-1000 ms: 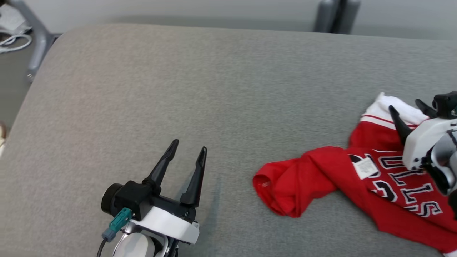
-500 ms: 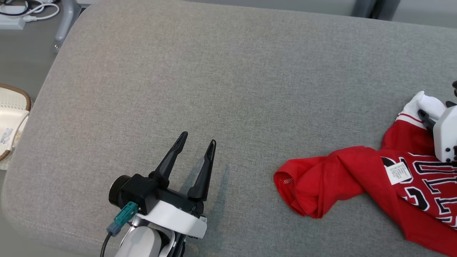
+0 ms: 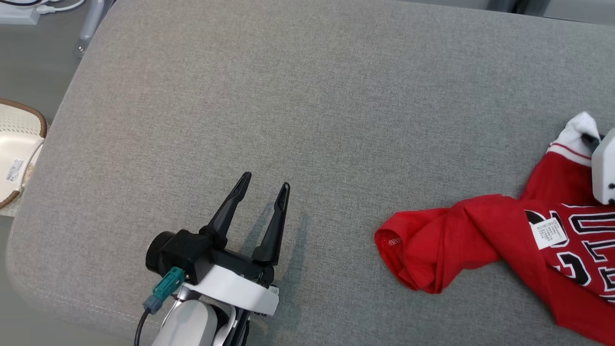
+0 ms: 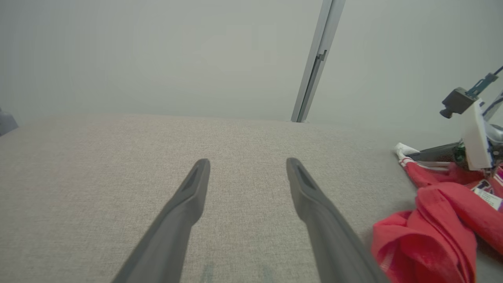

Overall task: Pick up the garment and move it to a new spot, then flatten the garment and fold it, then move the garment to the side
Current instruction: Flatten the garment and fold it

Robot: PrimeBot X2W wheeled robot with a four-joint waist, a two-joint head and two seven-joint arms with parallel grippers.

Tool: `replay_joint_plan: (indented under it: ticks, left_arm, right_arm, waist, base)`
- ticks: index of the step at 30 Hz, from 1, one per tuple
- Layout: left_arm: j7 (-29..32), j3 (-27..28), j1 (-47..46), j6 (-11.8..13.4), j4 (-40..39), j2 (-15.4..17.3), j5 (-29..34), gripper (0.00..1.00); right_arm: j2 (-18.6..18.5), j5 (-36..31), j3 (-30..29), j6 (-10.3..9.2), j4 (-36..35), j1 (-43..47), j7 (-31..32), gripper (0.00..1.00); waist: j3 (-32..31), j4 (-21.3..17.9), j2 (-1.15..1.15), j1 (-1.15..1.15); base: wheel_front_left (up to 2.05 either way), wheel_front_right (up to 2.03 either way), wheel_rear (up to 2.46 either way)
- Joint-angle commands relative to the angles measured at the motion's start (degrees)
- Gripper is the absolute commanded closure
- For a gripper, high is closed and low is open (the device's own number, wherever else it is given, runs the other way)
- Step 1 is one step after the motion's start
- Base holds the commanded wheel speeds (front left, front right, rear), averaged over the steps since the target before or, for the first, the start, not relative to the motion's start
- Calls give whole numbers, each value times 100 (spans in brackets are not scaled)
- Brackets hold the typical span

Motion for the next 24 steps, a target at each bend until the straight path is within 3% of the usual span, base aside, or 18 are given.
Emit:
replay_joint_plan:
  ticks: [1,12,15,19,20,21,24]
  left_arm:
    - [-21,-3,-93,13,-12,22,-33,0]
    - [-21,-236,-86,22,-64,22,-112,0]
    - [-21,-301,-81,39,-73,23,-146,0]
    - [-21,-354,-94,58,-96,22,-182,0]
    - [-21,-364,-95,61,-100,22,-195,0]
    - [-21,-374,-90,71,-106,22,-208,0]
    - [-21,-389,-53,78,-105,21,-220,0]
  right_arm:
    - [4,12,65,-14,26,-127,-199,100]
    - [119,-235,-30,-11,472,-1570,-1707,100]
    - [189,-375,-158,-11,902,-2025,-2156,100]
    - [370,-570,-171,-10,1569,-2295,-2240,100]
    - [419,-603,-163,-10,1682,-2274,-2214,89]
    - [466,-603,-188,-10,1779,-2211,-2180,0]
    - [561,-561,-193,-11,1915,-1883,-1907,0]
  waist:
    - [8,7,0,0]
    - [113,202,0,0]
    - [141,293,0,0]
    - [164,416,0,0]
    - [167,440,0,0]
    - [170,461,0,0]
    - [154,498,0,0]
  base:
    - [0,0,0]
    - [0,0,0]
    - [0,0,0]
    - [0,0,0]
    - [0,0,0]
    - [0,0,0]
    - [0,0,0]
